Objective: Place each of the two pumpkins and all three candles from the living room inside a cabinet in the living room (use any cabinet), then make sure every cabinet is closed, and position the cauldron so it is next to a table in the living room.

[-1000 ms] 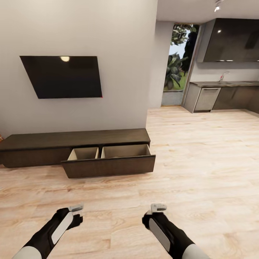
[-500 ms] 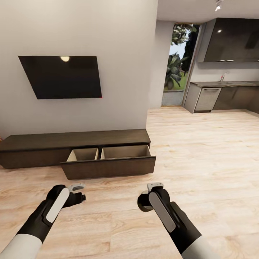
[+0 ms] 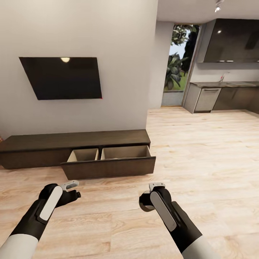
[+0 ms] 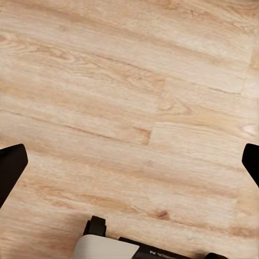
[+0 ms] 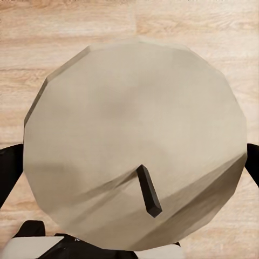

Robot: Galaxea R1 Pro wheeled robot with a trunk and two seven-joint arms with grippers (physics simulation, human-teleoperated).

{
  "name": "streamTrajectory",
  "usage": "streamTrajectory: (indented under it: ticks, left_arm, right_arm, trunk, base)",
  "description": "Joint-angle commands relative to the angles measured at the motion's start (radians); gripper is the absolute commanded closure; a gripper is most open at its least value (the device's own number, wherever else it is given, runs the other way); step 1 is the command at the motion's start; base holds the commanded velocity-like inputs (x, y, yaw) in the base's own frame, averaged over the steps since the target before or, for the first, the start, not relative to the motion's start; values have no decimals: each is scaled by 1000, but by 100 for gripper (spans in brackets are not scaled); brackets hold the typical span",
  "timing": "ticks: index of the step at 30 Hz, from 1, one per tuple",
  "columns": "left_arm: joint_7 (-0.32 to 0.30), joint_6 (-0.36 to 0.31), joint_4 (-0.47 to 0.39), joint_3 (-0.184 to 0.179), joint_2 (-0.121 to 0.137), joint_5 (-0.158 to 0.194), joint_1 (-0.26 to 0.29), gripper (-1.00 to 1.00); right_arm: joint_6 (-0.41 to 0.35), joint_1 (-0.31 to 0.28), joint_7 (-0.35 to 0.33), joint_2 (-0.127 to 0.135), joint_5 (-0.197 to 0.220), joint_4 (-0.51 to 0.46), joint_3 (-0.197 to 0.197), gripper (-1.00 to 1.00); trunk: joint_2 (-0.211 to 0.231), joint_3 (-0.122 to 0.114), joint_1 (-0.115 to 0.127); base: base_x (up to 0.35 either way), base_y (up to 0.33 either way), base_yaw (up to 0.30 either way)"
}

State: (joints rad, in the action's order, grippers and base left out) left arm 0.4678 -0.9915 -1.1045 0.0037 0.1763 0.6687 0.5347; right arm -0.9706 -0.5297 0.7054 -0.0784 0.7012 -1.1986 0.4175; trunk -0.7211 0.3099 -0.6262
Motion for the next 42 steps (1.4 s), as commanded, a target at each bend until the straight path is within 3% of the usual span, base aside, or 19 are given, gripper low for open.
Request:
streamTrajectory:
  ticks: [1, 8, 17, 42]
  left_arm:
    - [9, -3, -1, 1, 1, 11, 1, -100]
    - [9, -3, 0, 1, -1, 10, 1, -100]
    - [10, -3, -1, -1, 0, 11, 1, -100]
    - [11, -3, 2, -2, 2, 9, 1, -100]
  right_arm:
    - [-1, -1, 14, 0, 11, -1, 1, 100]
    - [1, -1, 14, 0, 11, -1, 1, 100]
    - [1, -1, 14, 0, 11, -1, 2, 100]
    - [1, -1, 12, 1, 11, -15, 3, 100]
  trunk:
    - [6, -2, 4]
    - [55, -24, 31]
    - [55, -24, 31]
    - [55, -24, 31]
  base:
    - [0, 0, 0]
    - [0, 0, 0]
    - [36, 0, 0]
    - [324, 35, 0]
